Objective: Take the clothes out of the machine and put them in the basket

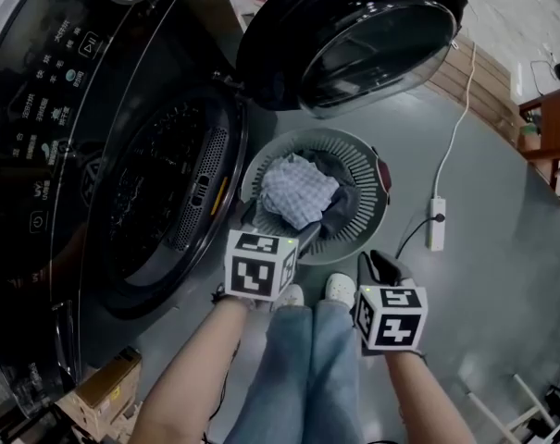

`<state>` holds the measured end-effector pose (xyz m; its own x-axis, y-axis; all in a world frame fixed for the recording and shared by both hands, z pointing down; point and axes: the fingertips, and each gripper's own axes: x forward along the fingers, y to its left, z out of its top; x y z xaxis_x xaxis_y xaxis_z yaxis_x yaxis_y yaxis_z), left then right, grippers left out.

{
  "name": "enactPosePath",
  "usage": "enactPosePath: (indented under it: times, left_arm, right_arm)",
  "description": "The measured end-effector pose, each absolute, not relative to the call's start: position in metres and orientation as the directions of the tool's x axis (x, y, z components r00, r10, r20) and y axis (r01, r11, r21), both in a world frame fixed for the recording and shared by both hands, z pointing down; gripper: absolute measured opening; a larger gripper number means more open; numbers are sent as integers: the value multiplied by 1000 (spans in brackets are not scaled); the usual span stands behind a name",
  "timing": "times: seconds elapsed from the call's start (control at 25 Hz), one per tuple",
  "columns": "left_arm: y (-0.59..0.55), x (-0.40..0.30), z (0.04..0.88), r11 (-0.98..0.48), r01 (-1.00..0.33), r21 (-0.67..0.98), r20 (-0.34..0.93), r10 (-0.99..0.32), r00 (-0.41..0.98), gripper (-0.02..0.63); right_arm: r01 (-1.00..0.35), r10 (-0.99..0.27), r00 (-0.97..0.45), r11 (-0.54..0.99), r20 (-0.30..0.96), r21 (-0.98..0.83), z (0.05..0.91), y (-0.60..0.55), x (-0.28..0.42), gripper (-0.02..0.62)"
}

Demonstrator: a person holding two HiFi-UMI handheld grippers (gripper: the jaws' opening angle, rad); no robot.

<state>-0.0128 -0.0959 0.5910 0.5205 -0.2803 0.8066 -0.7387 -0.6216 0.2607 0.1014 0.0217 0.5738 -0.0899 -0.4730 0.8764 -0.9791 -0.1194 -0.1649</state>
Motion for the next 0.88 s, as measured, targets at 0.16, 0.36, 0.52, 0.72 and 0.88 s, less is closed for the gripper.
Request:
enactPosePath:
  times: [0.16,0.36,0.52,0.72,0.88]
  left_arm:
    - [-90,-21,588,-646,-726,237,811,-279,514,499]
    - [-84,-23,589,-683,-700,207,814,-277,510,499]
    - [-81,-27,589,-680,-707,195,816,-287,502,497]
    - [-73,-32,583,-685,-709,168,819,-303,487,495]
    - [-62,-37,563,-666,-728,160,816,-327,478,494]
  right_arm:
    - [-972,-491,-66,-165,869,-167,569,27,96,63]
    - [-963,-492,-61,-199,869,-180,569,42,87,63]
    - [-963,-493,-59,-201,868,-180,571,53,88,61]
    - [-966,-503,-47,-195,863,-167,566,62,94,57]
    - [-973,-513,-47,-171,857,-156,550,69,99,52]
